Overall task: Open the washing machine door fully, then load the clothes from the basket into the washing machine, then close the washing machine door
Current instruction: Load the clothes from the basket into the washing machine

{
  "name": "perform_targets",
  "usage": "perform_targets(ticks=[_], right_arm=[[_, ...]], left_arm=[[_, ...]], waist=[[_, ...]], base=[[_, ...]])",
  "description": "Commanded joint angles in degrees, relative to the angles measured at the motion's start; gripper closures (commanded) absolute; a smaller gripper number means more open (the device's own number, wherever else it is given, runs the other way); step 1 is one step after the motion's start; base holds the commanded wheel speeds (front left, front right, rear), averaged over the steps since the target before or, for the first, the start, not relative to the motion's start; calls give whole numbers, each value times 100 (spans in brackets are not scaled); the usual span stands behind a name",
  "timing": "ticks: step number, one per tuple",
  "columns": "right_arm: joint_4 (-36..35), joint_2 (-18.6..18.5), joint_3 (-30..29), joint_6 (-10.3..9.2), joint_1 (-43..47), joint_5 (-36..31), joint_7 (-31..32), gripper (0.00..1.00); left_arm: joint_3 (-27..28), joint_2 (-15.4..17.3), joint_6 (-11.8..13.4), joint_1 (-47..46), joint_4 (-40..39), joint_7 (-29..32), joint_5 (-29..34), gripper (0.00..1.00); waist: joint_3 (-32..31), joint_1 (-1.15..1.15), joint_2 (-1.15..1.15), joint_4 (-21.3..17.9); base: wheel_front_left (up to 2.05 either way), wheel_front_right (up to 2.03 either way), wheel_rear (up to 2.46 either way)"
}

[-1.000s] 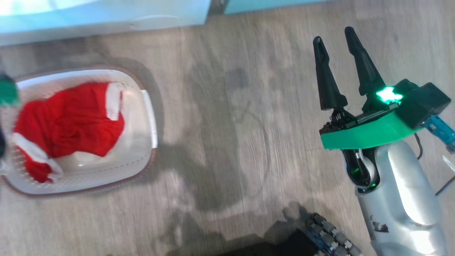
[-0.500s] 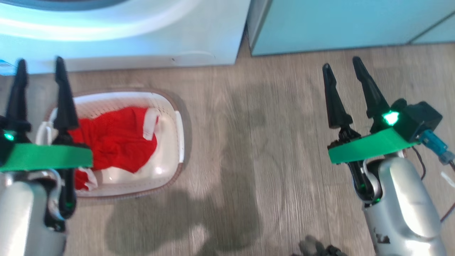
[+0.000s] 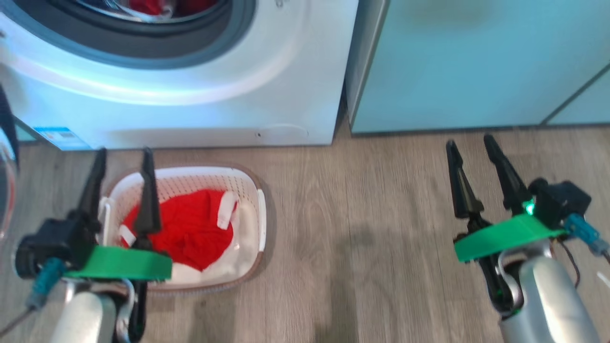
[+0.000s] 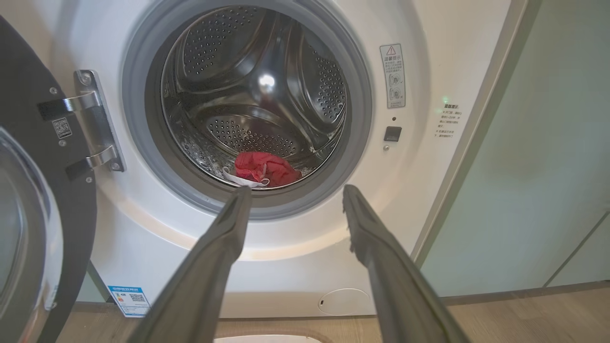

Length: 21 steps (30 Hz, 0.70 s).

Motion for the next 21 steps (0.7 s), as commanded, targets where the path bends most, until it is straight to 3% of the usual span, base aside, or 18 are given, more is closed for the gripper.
perform_targets(ticks=[1,21], right_arm=[[-250,5,80,0,27,-67,30,0],[-1114,5,-258,0,1247,-101,576,0]], left_arm=[[177,56,-28,-60,-153,-29,77,0],[-85,105,-210,727,133,100,55,0]], waist=[[-206,1,-1,70],[-1179,1,-1,154]], base=[[0,0,0],[0,0,0]])
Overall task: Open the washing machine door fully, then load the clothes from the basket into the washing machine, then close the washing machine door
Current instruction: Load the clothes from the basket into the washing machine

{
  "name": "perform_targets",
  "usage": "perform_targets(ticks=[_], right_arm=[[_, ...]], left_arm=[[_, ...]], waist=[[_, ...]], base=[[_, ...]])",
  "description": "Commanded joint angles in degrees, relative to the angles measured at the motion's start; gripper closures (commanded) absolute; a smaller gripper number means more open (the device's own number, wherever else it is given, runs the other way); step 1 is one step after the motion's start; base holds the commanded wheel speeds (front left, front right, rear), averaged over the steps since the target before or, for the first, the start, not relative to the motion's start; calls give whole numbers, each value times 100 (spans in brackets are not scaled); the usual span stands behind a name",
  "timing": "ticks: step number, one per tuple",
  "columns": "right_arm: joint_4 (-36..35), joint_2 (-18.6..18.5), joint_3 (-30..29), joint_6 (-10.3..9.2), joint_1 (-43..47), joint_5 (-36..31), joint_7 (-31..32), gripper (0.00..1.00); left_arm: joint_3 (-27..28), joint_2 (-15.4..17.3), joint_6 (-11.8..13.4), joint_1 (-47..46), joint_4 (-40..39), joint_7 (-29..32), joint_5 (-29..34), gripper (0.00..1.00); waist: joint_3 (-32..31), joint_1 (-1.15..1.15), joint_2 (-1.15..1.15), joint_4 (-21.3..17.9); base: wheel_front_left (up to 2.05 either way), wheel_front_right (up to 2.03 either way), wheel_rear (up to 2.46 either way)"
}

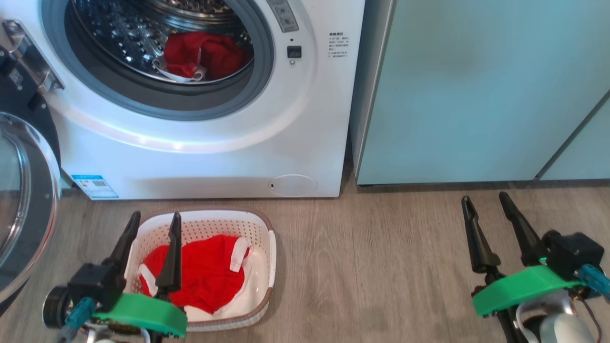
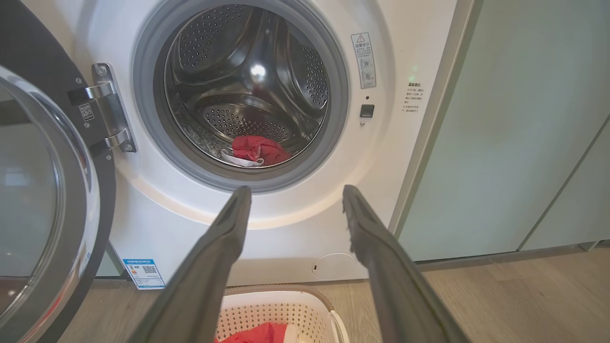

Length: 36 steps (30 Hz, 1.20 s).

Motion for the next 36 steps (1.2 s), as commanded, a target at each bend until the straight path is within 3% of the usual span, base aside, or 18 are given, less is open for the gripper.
perform_targets(ticks=[1,36], right_arm=[[-248,-18,94,0,-70,36,27,0],[-390,-18,139,0,7,80,82,0]], left_arm=[[183,114,-18,-132,-180,0,-40,0],[146,200,97,-106,-178,21,-160,0]], waist=[[-45,1,0,5],[-65,1,0,65]], base=[[0,0,0],[0,0,0]])
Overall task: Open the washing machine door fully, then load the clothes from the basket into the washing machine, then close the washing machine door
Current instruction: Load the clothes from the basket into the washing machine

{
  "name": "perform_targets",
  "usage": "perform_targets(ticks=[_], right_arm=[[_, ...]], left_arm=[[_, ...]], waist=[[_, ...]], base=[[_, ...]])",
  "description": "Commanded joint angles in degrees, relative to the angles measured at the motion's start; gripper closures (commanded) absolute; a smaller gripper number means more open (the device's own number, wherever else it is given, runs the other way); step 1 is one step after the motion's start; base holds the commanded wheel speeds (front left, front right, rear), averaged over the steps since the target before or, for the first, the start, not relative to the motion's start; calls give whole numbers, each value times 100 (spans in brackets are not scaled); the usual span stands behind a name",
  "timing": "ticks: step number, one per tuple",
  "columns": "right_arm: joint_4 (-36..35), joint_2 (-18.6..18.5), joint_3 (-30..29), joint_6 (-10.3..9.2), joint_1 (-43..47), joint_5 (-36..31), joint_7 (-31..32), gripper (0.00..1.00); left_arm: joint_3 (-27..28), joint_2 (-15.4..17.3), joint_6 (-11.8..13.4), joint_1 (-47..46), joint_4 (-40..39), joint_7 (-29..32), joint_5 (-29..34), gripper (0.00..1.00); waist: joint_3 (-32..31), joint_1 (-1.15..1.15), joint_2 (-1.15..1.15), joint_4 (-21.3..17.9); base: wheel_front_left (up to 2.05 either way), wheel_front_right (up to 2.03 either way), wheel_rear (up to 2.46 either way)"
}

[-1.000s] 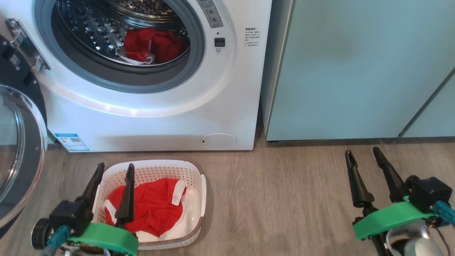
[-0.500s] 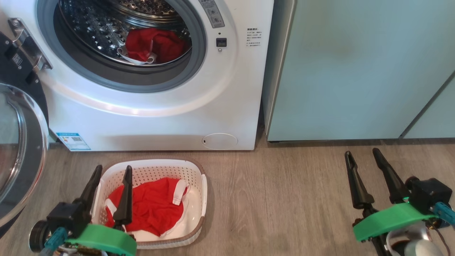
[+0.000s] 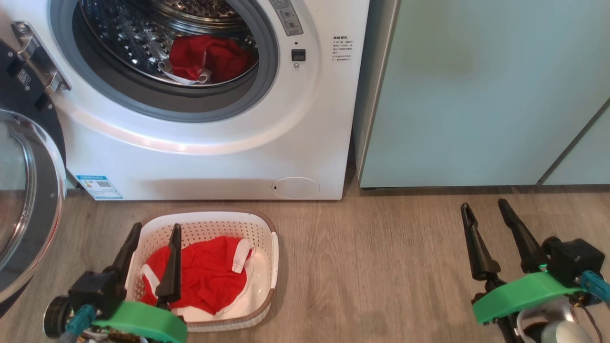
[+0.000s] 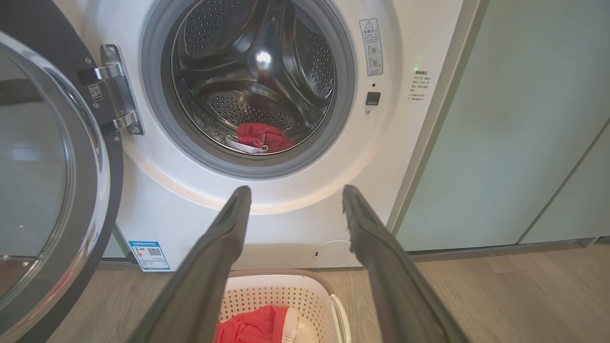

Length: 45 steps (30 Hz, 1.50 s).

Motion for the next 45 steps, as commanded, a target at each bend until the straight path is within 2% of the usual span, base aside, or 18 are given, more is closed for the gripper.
perform_targets(ticks=[1,5,11,20,27,34,38,45], right_arm=[[-185,-30,126,0,-215,36,-28,0],[-231,-30,113,0,-254,43,-30,0],[-361,-30,186,0,-469,-22,15,0],[-573,-30,504,0,-1165,-74,-53,0],[-521,-30,645,0,-1642,18,-316,0],[-370,-30,817,0,-1956,171,-593,0],[-280,-30,1063,0,-2242,335,-791,0],[-158,-30,1368,0,-2525,645,-984,0]], left_arm=[[191,104,53,-312,-164,-23,4,0],[167,112,20,-477,-124,35,-34,0],[115,138,-204,-1146,374,306,-236,0],[77,6,-720,-2609,2448,698,-750,0],[1,34,-1030,-3715,3928,892,-976,0],[-116,174,-1170,-4353,4838,1112,-1187,0],[-241,428,-1205,-4759,5212,1283,-1372,0],[-489,949,-1210,-5051,5249,1509,-1766,0]], waist=[[8,0,0,3],[126,0,0,39],[568,0,0,25],[1996,0,0,-313],[3047,0,0,-612],[3745,0,0,-889],[4370,0,0,-1153],[5099,0,0,-1447]], base=[[0,0,0],[0,0,0],[0,0,0],[0,0,0],[0,0,0],[0,0,0],[0,0,0],[0,0,0]])
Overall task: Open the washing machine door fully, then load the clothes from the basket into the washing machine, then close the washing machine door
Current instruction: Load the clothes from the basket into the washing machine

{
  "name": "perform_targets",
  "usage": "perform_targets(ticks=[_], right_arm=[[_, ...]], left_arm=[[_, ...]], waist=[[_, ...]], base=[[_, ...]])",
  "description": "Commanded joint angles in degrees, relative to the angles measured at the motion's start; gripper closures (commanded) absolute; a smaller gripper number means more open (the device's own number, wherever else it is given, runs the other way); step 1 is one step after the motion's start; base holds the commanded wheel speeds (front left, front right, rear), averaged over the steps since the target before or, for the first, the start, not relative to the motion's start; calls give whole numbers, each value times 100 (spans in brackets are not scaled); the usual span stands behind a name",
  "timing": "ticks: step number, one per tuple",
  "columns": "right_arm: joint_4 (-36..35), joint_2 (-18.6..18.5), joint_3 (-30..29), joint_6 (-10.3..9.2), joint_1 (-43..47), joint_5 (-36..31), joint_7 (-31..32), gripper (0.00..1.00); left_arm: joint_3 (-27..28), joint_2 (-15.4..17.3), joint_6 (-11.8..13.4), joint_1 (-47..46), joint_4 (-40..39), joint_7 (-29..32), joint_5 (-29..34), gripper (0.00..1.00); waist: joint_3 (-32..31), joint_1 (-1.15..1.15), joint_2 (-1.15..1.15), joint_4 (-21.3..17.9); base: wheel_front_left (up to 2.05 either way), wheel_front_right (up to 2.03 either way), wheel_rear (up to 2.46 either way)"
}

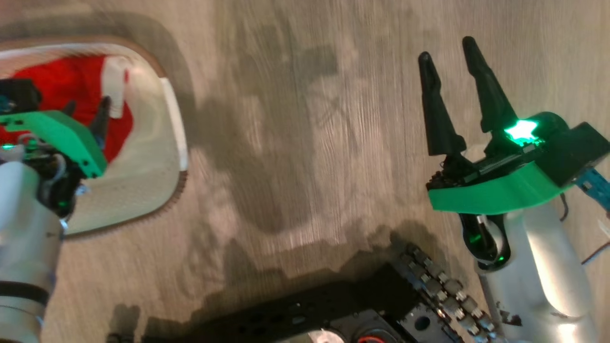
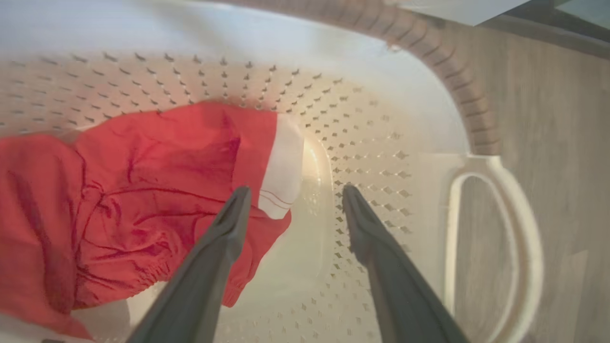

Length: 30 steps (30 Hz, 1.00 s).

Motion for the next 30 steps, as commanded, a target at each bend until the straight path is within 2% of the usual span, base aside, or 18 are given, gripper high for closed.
perform_targets(ticks=[1,16,20,30], right_arm=[[-136,-17,153,0,87,60,-51,0],[-298,-17,562,0,-198,703,-77,0],[-291,-17,602,0,-133,767,-77,0],[-331,-17,629,0,0,860,-77,0]], left_arm=[[114,326,-4,68,-70,25,-61,0],[114,1516,-5,-4,-264,455,-699,0],[103,1634,17,-32,-269,476,-696,0],[81,1631,345,-318,-160,271,-559,0]], waist=[[385,-2,0,-274],[1225,-2,0,-825],[1260,-2,0,-852],[1330,-2,0,-863]], base=[[0,0,0],[0,0,0],[0,0,0],[0,0,0]])
